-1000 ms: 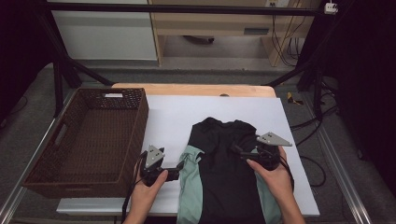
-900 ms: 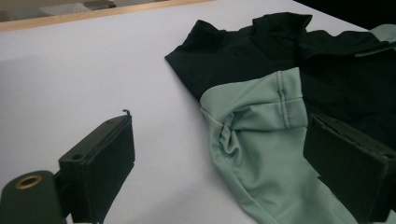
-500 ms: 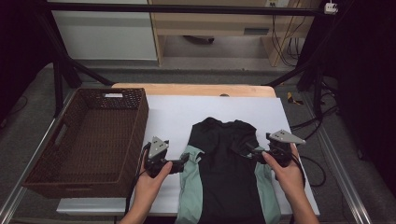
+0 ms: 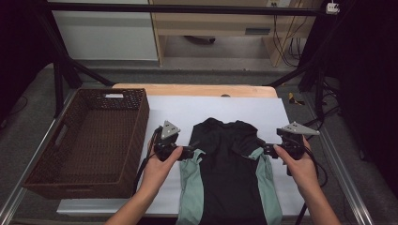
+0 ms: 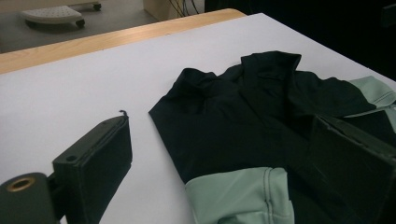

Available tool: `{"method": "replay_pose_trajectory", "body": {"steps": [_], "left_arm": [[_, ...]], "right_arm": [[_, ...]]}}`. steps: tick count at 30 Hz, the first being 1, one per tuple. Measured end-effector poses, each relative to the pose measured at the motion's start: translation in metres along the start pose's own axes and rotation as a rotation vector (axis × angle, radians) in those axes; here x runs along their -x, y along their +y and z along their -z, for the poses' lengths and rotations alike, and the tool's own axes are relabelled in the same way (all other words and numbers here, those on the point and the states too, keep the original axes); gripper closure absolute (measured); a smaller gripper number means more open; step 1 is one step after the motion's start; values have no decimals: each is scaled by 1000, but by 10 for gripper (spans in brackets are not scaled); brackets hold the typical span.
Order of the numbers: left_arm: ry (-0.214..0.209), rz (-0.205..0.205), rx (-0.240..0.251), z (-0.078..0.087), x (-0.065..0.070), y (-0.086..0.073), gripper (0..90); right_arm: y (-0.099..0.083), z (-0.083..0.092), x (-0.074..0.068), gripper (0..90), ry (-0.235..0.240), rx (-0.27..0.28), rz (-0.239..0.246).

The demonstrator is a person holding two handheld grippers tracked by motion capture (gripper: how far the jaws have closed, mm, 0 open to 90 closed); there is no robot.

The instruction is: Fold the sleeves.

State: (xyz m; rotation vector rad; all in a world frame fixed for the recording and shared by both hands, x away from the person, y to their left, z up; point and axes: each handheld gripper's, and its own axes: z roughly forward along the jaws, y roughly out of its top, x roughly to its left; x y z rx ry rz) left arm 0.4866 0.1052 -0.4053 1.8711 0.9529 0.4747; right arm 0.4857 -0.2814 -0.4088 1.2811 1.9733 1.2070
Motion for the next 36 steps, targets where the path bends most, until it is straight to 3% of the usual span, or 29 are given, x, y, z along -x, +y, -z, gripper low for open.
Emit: {"method": "replay_pose_trajectory", "body": {"steps": [3,10,23,26,36], "left_arm": [[-11,6,-13,-5,1,7,63],[14,6,-23,-13,-5,15,64],[46,-45,-37,-24,-10,28,65],[71,-62,-43,-28,-13,30,62],[78,-47,-56,-45,-17,31,64]], "right_arm": [[5,-2,1,80,-9,-12,8],[14,-13,7,85,-28,-26,6],[24,-26,16,90,-31,-61,-12],[25,-29,18,90,-35,-72,-18],[25,-38,24,91,-36,-96,-39]]}}
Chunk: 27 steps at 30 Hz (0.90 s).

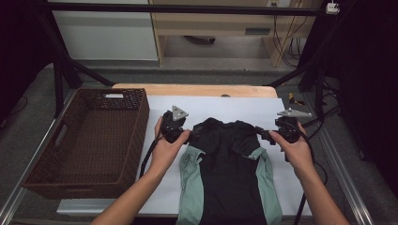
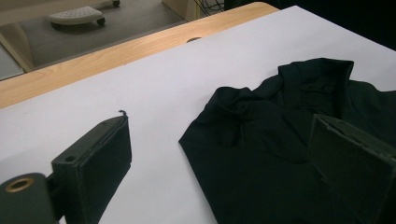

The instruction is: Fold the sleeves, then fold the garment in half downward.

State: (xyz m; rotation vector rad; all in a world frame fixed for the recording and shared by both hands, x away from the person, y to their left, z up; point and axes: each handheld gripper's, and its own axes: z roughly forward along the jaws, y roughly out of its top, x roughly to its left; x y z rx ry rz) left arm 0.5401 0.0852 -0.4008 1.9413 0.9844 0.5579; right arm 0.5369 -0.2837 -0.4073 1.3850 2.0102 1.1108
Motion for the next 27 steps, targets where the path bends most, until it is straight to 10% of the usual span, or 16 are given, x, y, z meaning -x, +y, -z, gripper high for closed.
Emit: {"method": "replay_pose_trajectory", "body": {"steps": [27], "left_arm": [[-53,45,-73,-46,-8,-20,116]], "right_arm": [[-22,-37,9,231,36,-55,-42]]}}
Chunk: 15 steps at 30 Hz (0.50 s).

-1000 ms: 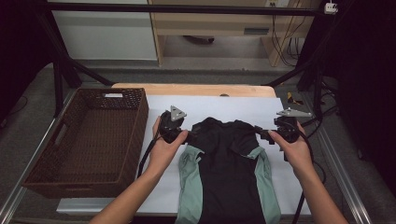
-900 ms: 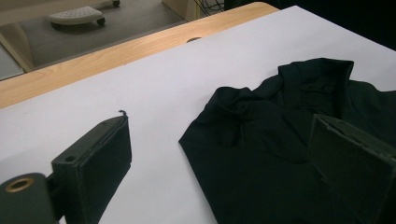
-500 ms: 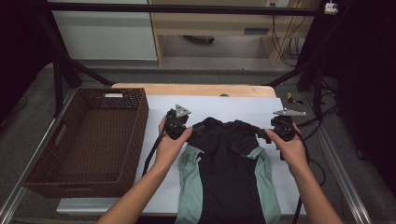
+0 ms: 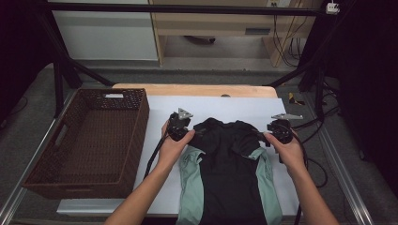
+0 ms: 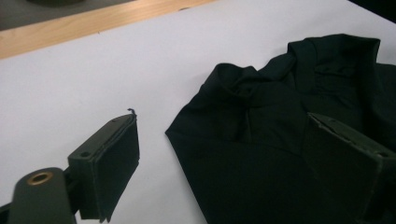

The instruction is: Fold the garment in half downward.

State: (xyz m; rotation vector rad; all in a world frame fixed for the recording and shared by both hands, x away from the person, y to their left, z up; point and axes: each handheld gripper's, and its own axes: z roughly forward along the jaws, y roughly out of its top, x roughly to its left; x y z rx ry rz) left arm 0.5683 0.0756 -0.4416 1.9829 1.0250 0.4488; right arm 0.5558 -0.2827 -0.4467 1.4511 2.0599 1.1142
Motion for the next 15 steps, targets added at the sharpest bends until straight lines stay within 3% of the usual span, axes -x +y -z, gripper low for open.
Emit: {"method": "replay_pose_trajectory", "body": {"steps": [15], "left_arm": [[3,20,-80,-18,-8,-26,142]], "right_arm": [[-9,-30,-7,249,33,-63,2]]}}
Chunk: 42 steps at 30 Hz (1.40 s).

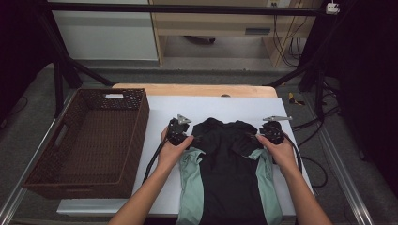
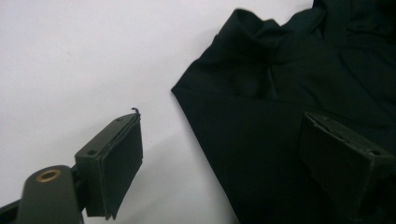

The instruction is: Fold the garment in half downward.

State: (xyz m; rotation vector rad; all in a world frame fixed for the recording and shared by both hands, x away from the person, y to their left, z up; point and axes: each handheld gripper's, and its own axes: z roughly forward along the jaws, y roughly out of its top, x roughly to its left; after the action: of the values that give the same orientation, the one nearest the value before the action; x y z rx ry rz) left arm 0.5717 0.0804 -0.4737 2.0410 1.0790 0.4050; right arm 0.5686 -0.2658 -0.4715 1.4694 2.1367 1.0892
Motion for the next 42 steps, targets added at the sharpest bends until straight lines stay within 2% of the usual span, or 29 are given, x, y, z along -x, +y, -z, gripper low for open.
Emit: {"method": "replay_pose_trajectory", "body": {"steps": [8,12,15,19,27,30,33,36,40,42], "left_arm": [[-11,2,-33,-7,4,-4,130],[-4,-18,-39,-10,6,-5,137],[-2,-31,-39,-10,9,-5,162],[-14,-70,-38,-9,15,-5,275],[-43,-75,-24,-6,23,-7,566],[-72,-71,-30,-6,24,-6,693],[-80,-68,-36,-6,27,-6,790],[-75,-67,-45,-3,27,-4,822],[-58,-89,-17,4,25,1,837],[-50,-86,3,8,23,4,840]], "right_arm": [[-2,-8,-6,267,4,-27,31],[-3,-11,-8,273,5,-39,37],[-3,-12,-10,272,3,-42,60],[-2,-13,-15,313,2,-52,94],[-2,-13,-24,640,38,-55,162],[-2,-13,-25,735,42,-60,169],[-2,-13,-27,803,50,-53,172],[-2,-12,-28,816,43,-54,190],[3,-4,-31,824,30,-30,221],[6,1,-30,826,27,-11,226]]}}
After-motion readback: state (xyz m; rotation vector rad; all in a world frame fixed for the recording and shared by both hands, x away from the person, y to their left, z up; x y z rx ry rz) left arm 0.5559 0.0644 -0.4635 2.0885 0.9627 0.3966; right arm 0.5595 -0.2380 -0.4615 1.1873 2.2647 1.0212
